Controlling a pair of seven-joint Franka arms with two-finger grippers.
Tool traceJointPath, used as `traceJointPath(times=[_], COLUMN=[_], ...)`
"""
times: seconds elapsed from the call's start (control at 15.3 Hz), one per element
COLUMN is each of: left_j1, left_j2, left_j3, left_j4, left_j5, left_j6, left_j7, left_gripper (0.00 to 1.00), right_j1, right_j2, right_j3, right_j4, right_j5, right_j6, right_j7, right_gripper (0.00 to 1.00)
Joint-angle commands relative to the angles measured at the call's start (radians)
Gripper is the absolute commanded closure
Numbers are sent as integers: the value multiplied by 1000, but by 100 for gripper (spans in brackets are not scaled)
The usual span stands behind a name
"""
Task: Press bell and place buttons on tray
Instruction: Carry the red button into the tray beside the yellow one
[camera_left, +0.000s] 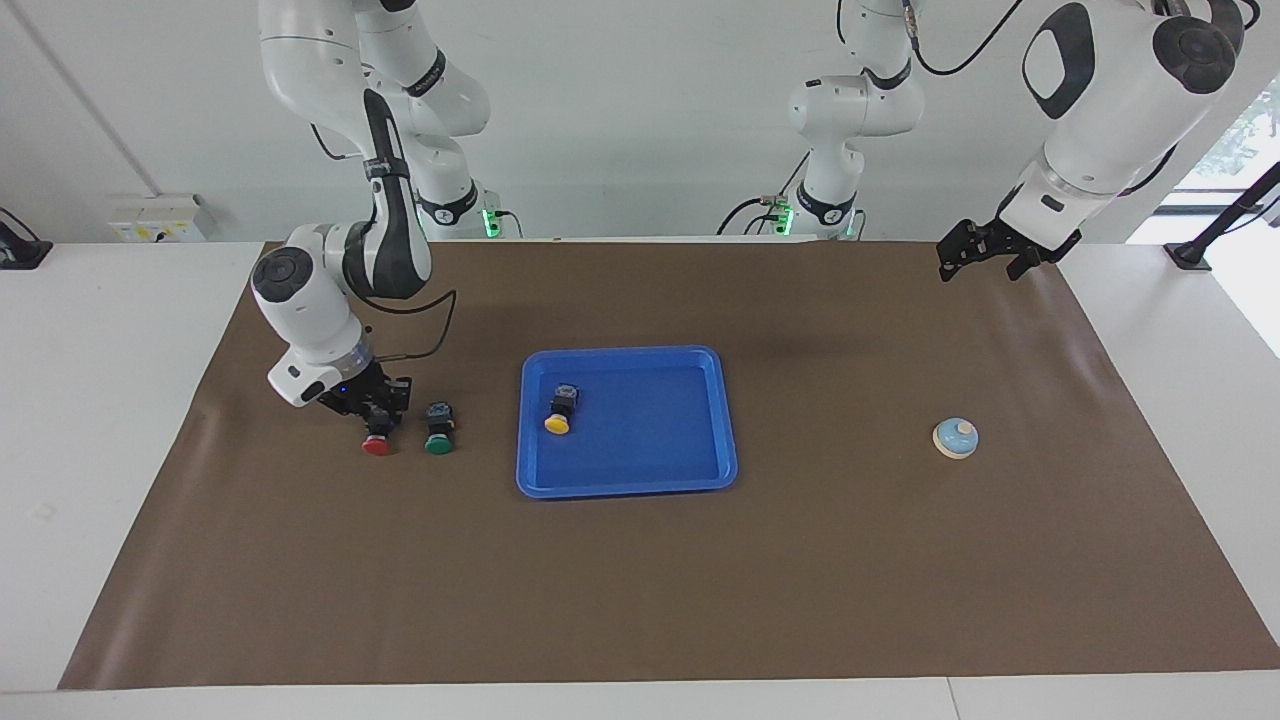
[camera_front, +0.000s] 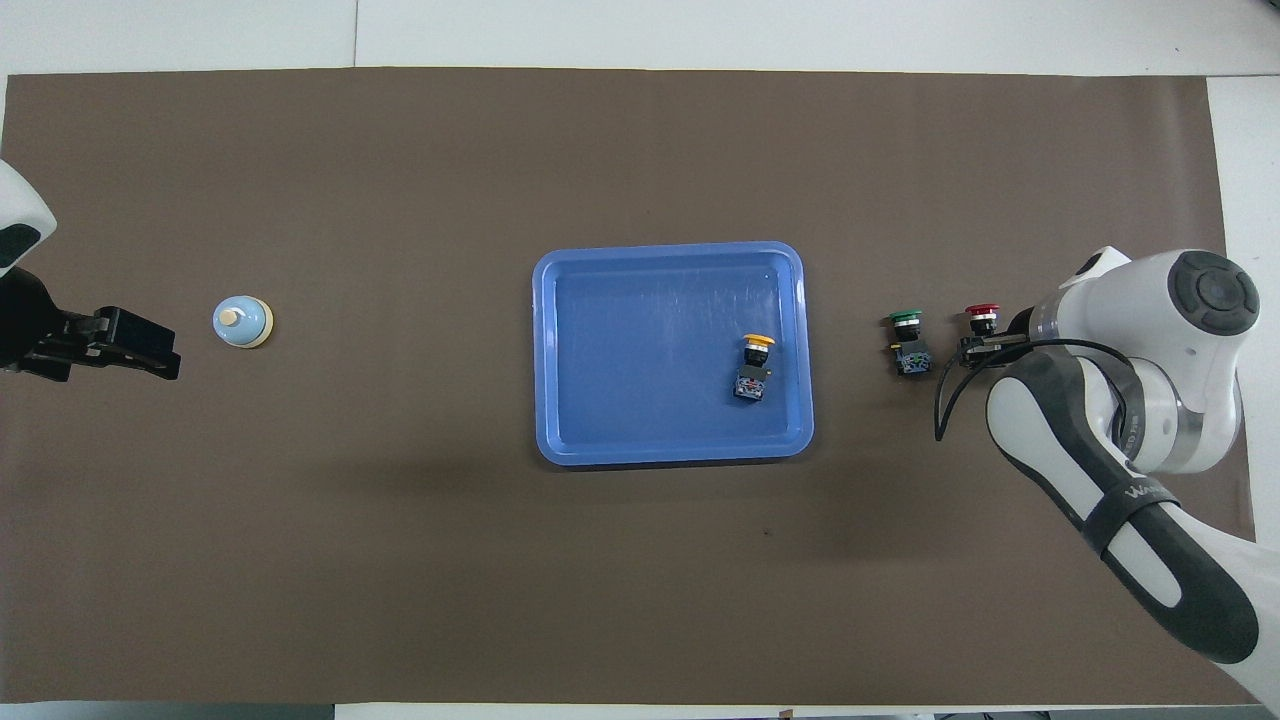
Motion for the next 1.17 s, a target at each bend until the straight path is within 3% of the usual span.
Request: traceJointPath(times=[0.0, 0.33, 0.59, 1.04, 1.11], left_j1=[12, 12, 12, 13, 12], left_j2=[-5, -5, -5, -5, -5], left_j3=[-8, -8, -5, -5, -8], left_j4=[9, 9, 9, 9, 9], left_j5=[-10, -10, -10, -10, -10], left_j6=[-12, -12, -12, -12, -12], left_j7=[-9, -9, -9, -9, -9], left_gripper=[0, 0, 0, 0, 0], right_j1=[57, 347, 537, 584, 581], right_j2=[-9, 22, 140, 197, 197], right_j3=[6, 8, 5, 8, 8], right_j4=[120, 185, 307, 283, 286], right_j5=[-1, -9, -4, -3, -3], right_j6=[-146, -177, -179, -113, -120], right_j7=[94, 535, 814, 868, 868], right_gripper=[100, 100, 100, 100, 43])
